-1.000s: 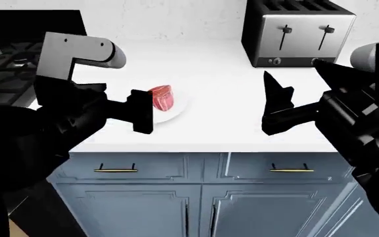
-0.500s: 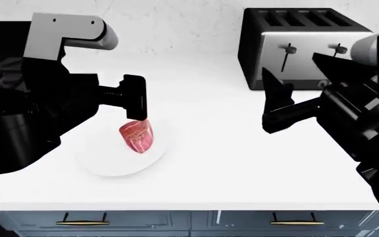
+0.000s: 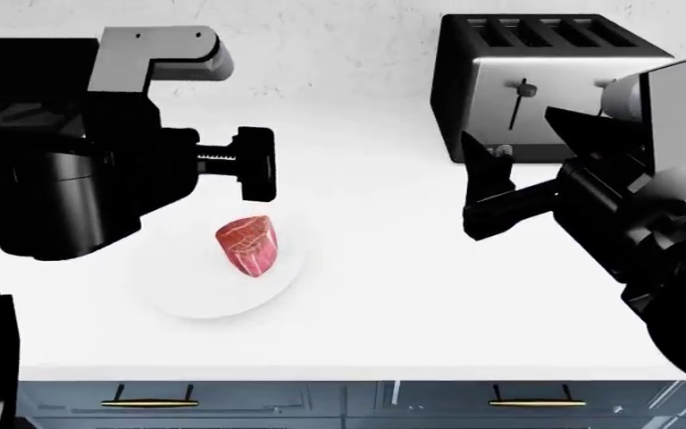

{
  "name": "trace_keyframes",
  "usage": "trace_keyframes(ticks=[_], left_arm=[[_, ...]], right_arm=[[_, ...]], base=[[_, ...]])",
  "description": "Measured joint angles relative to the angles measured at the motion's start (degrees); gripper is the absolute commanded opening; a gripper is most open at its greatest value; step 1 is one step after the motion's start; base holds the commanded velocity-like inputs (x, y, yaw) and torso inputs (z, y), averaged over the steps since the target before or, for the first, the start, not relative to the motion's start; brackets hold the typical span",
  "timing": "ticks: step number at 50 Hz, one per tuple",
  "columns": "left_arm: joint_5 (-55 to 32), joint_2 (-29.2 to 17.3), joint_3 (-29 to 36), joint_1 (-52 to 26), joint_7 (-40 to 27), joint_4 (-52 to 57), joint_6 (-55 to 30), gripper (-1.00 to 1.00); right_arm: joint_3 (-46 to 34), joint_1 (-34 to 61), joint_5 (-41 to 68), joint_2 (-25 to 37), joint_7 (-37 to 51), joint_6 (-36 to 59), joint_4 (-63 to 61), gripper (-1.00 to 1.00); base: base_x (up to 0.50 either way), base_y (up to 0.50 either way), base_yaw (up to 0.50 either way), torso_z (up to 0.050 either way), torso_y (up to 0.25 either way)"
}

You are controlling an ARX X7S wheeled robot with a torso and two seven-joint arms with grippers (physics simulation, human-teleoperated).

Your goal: Frozen meat rests on a plate on the counter. Retrieve the meat and place it in a pot on a burner. Then turn the burner on.

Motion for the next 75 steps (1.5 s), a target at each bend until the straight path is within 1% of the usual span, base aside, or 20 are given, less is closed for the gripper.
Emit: trace_keyframes(ticks=[18,29,40,75], left_arm=[[-3.53,2.80,2.76,0.51,-4.70,-7.22,1.80,1.00],[-7.26,3.36,2.78,2.03,-7.20,-8.87,3.71,1.00],[-9.18,3.35,2.26,3.16,-8.08,-9.50,5.68,1.00],[-5.60,1.34,1.56,6.92,-6.92,-8.49,10.41,1.00]], right_arm=[[-1.85,-2.65,-4.35,0.96,-4.86,-4.34,1.83,1.00],[-2.75,-3.27,-5.42,1.15,-5.81,-5.46,2.52,1.00],[-3.40,-3.34,-5.46,1.21,-5.77,-5.75,2.78,1.00],[-6.16,-3.56,-7.05,1.19,-6.80,-7.65,4.09,1.00]], base=[[0.00,0.00,0.00,0.000,0.000],[0.00,0.00,0.00,0.000,0.000],[0.00,0.00,0.00,0.000,0.000],[0.00,0.00,0.00,0.000,0.000]])
